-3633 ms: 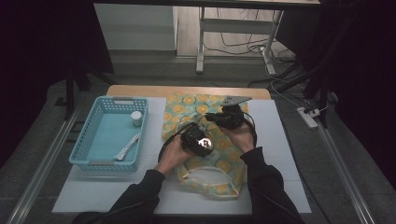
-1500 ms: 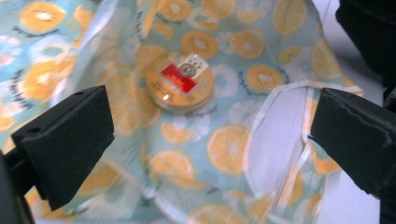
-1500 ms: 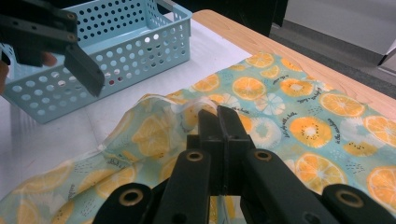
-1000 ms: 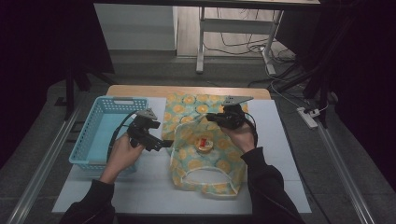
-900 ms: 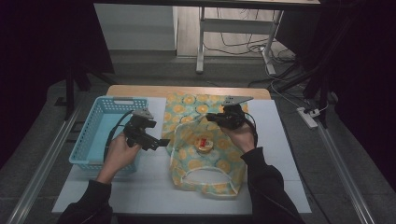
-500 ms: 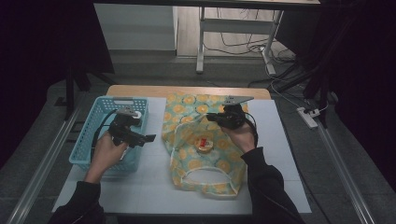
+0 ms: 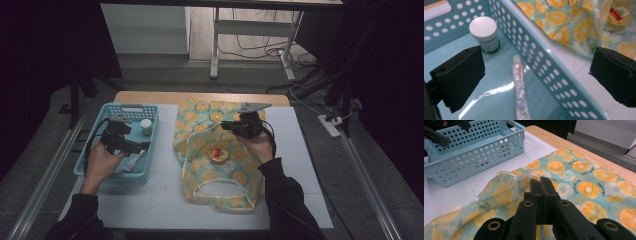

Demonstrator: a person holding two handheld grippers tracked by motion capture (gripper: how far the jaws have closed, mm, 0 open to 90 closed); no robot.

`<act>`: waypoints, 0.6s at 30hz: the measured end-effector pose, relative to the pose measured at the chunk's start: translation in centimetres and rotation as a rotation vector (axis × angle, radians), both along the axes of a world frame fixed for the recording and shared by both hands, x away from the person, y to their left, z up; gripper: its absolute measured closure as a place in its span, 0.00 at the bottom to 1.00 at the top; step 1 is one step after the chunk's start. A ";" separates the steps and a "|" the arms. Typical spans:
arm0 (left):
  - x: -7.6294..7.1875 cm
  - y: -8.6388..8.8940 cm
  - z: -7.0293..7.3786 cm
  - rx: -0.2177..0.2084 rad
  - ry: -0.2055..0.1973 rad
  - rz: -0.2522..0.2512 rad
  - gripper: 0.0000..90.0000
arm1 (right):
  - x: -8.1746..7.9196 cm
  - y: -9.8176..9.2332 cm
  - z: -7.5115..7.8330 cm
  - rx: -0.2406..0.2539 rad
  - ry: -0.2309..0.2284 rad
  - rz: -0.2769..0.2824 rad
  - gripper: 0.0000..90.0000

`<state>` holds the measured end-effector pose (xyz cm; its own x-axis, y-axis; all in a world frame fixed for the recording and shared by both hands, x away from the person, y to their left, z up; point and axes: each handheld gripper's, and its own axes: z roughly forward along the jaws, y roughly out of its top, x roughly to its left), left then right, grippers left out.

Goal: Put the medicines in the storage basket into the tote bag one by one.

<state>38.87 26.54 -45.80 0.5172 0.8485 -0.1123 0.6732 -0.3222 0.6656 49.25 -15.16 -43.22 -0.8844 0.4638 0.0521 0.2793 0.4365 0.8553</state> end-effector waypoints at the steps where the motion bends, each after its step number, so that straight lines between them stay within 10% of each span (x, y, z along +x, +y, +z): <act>1: 0.0 0.2 -0.2 0.015 0.004 0.005 0.00 | 0.0 0.0 0.0 0.000 -0.001 0.000 1.00; 18: 2.1 0.7 -3.7 0.121 0.171 0.019 0.00 | -0.1 0.0 0.1 0.004 -0.005 0.002 1.00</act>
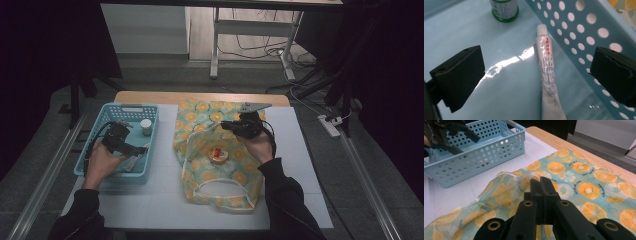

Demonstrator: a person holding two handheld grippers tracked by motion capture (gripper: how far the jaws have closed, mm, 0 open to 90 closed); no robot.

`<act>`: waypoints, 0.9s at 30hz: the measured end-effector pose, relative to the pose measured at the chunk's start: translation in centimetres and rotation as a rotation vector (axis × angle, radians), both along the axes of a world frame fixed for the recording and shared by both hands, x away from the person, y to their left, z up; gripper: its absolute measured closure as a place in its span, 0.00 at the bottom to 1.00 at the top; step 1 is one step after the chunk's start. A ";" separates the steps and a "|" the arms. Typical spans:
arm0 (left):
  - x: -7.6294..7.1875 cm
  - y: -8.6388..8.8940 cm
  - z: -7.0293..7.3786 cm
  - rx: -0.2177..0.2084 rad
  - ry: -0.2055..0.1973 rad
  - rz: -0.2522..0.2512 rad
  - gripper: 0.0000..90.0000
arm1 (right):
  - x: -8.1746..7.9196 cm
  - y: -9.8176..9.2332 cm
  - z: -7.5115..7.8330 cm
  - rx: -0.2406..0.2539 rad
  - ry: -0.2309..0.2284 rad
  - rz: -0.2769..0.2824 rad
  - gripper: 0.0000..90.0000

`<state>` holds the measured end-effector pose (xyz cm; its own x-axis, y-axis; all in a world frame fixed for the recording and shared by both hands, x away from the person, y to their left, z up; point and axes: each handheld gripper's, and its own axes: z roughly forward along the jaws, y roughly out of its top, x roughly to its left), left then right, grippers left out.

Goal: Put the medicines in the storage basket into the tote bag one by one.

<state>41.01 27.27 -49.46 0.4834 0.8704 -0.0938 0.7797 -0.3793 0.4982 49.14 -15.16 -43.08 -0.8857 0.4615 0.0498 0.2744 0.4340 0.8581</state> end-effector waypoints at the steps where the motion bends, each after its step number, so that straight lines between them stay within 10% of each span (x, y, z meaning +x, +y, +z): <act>1: 0.1 -0.1 -0.2 0.012 0.014 -0.006 0.00 | 0.0 0.0 0.0 0.000 0.000 0.000 1.00; 10: 0.9 -1.0 -1.6 0.108 0.108 -0.036 0.06 | 0.0 0.0 0.0 0.000 0.001 0.001 1.00; 17: 0.7 -1.4 -1.9 0.134 0.136 -0.075 0.36 | 0.0 0.1 -0.1 -0.001 0.000 0.001 1.00; 27: 0.8 -1.2 -1.8 0.073 0.170 -0.086 0.72 | 0.0 0.0 -0.1 -0.002 0.005 0.004 1.00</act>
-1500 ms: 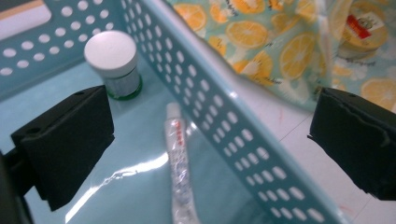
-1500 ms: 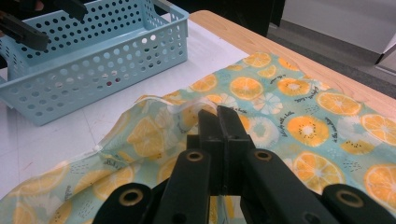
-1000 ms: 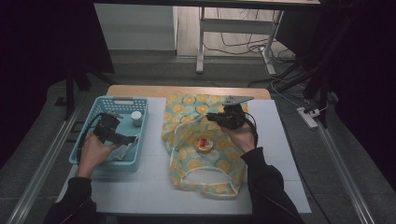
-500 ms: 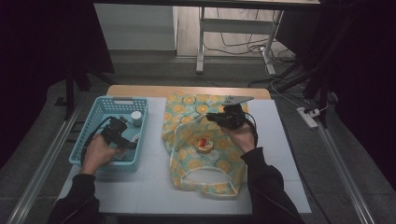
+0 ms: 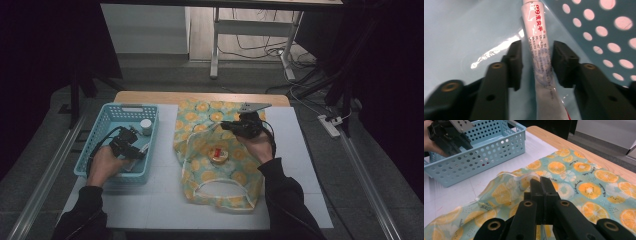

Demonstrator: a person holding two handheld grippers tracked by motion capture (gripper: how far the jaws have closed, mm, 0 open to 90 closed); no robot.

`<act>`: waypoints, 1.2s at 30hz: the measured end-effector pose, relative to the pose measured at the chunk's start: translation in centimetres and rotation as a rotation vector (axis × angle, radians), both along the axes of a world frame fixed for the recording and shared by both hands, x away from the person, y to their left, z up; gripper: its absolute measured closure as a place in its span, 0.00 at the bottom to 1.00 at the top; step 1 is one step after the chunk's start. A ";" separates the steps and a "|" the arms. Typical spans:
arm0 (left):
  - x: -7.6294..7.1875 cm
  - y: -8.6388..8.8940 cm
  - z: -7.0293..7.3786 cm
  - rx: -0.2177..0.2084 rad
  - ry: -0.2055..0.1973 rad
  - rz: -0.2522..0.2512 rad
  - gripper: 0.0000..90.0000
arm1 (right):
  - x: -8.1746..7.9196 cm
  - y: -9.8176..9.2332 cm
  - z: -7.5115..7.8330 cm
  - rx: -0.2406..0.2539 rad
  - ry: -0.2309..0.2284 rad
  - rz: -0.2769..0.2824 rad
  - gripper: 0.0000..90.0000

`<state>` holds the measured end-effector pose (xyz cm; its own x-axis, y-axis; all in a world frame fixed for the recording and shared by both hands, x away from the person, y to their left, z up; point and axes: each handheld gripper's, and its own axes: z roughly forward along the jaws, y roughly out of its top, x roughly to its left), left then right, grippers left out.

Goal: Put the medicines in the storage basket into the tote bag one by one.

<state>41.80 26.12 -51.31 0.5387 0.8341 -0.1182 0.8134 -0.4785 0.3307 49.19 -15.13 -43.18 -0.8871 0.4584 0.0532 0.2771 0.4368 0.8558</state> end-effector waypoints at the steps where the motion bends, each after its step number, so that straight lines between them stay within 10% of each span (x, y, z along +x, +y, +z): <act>1: 0.0 0.0 0.0 -0.009 0.004 0.001 0.74 | 0.0 0.0 0.0 0.001 0.000 0.000 1.00; 17: 0.6 0.6 0.1 -0.063 0.057 0.124 0.83 | 0.0 -0.1 0.1 0.007 -0.002 0.002 1.00; 36: -0.9 2.8 3.9 -0.168 -0.112 0.171 0.84 | 0.0 -0.2 0.2 0.014 -0.007 -0.003 1.00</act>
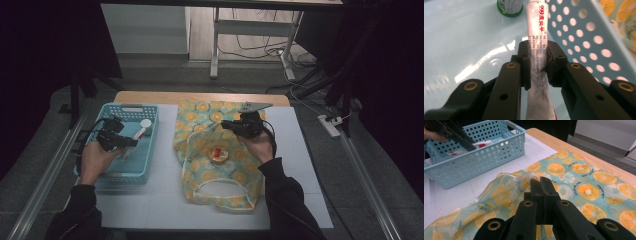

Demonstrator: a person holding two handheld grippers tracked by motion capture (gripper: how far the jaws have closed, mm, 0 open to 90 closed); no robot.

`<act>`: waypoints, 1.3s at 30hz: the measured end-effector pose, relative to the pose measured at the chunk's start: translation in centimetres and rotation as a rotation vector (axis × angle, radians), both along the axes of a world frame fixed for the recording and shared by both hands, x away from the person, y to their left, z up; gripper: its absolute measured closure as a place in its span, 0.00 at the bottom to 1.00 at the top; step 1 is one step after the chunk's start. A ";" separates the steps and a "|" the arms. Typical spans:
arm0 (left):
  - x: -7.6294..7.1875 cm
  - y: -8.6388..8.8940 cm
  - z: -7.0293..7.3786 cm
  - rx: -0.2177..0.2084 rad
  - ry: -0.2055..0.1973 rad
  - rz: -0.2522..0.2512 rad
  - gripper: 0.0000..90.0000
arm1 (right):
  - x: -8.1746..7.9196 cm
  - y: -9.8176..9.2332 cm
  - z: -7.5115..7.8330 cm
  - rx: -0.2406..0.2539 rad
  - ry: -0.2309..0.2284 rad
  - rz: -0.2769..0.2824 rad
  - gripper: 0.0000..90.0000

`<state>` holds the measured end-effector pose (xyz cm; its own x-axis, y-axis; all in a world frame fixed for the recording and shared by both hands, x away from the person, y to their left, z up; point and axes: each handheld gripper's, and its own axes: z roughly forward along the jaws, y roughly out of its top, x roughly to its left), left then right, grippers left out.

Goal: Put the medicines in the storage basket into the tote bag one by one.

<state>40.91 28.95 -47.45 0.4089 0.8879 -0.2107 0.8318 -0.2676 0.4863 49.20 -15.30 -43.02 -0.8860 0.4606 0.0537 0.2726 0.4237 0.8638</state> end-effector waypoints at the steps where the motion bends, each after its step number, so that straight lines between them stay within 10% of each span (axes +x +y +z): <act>1: -0.1 0.0 0.2 0.000 -0.007 -0.007 0.84 | 0.0 0.0 0.0 0.000 -0.001 0.000 1.00; 16: -2.2 -2.6 3.6 -0.020 -0.131 -0.089 0.84 | -0.2 0.0 0.2 0.005 -0.011 0.000 1.00; 39: -2.9 -10.9 5.9 -0.089 -0.168 -0.299 0.84 | -0.2 0.0 0.3 0.006 -0.013 -0.001 1.00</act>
<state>38.05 18.00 -41.52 0.6834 0.7049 -0.1899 0.6295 -0.4373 0.6423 49.03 -15.29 -42.76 -0.8863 0.4609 0.0447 0.2616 0.4186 0.8697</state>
